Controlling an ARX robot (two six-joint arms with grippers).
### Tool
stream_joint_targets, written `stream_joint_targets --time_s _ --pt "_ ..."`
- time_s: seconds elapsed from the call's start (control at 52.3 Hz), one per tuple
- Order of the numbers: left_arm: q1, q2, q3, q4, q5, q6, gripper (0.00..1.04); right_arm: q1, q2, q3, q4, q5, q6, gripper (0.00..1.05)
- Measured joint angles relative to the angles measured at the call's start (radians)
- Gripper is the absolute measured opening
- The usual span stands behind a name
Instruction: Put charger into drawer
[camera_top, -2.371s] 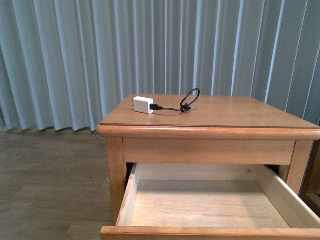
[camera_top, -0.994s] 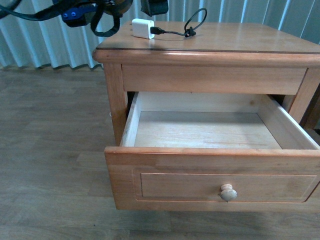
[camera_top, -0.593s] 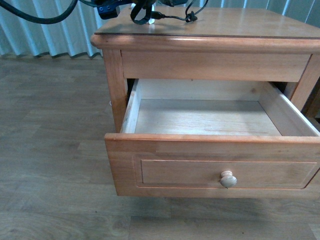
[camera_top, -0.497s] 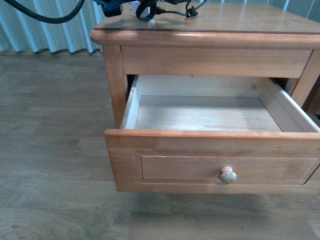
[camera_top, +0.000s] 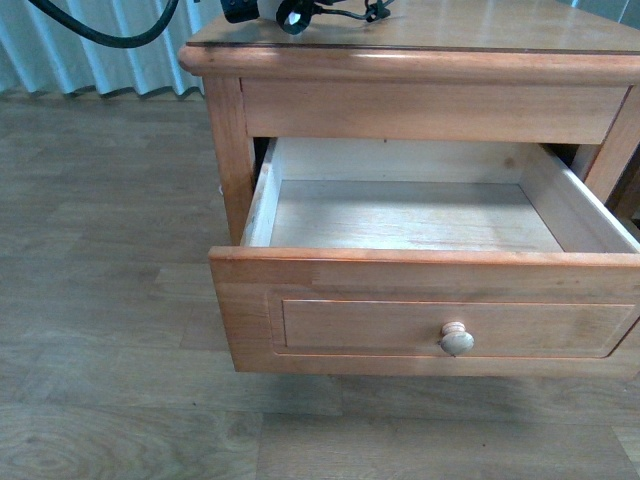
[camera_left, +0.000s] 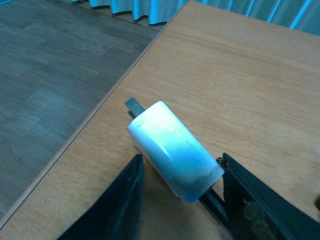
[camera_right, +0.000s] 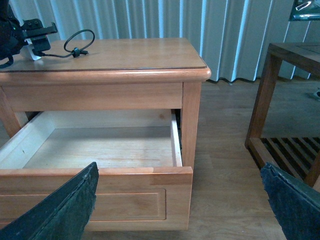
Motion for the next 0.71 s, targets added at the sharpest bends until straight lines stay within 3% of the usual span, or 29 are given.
stream_joint_targets --time_s 0.153,0.21,0.478,0.707 --pt "0.01 0.0 -0.006 -0.003 -0.002 -0.008 0.26 0.0 0.0 0.0 0.0 0.0 0.0 0.97" --pt "0.013 -0.001 -0.017 0.006 -0.004 -0.011 0.23 0.0 0.0 0.0 0.0 0.0 0.0 0.97" --pt "0.021 -0.061 -0.121 0.065 0.012 -0.011 0.22 0.0 0.0 0.0 0.0 0.0 0.0 0.97" --pt "0.015 -0.215 -0.34 0.211 0.118 -0.003 0.22 0.0 0.0 0.0 0.0 0.0 0.0 0.97"
